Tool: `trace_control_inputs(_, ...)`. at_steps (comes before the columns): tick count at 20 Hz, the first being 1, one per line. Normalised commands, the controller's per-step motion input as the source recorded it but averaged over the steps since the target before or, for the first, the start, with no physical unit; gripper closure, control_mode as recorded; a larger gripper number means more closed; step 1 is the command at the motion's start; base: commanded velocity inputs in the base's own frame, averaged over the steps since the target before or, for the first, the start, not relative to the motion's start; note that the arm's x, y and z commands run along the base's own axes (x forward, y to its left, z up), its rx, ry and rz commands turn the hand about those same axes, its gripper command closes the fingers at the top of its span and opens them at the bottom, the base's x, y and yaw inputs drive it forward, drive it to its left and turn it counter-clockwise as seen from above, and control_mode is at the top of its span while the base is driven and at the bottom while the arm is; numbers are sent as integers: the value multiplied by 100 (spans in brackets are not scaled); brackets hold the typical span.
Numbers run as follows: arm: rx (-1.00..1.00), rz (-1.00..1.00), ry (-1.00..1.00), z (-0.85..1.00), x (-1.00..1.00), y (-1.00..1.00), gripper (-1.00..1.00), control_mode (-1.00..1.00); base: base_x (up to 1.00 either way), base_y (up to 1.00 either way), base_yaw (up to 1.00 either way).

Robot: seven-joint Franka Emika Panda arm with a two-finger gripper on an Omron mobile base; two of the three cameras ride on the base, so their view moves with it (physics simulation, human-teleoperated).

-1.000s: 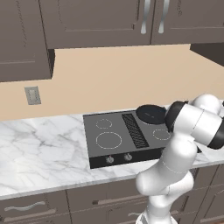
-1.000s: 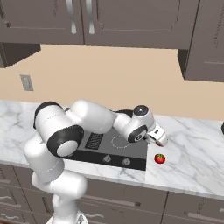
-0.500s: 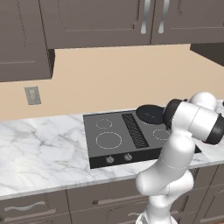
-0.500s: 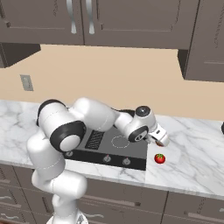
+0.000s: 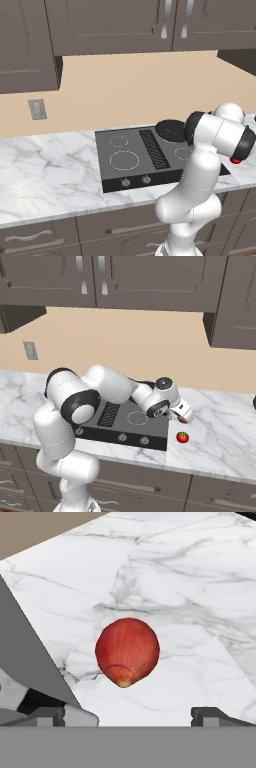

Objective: Place the pan on the rear right burner on the stove. Then place the tomato and the onion in the pan and turn on the rear right burner.

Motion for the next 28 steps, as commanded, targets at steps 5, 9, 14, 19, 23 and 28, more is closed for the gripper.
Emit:
trace_control_inputs(5,0,0,0,-3,9,-4,-100,-100,0,0,0)
trace_control_inputs(9,0,0,0,-3,10,-3,-100,-100,0,0,0)
trace_control_inputs(14,0,0,0,-4,8,-3,-100,-100,0,0,0)
trace_control_inputs(19,0,0,0,-6,2,-5,-100,-100,0,0,0)
trace_control_inputs(23,0,0,0,-8,1,-8,-100,-100,0,0,0)
trace_control_inputs(28,0,0,0,-6,3,-5,-100,-100,0,0,0)
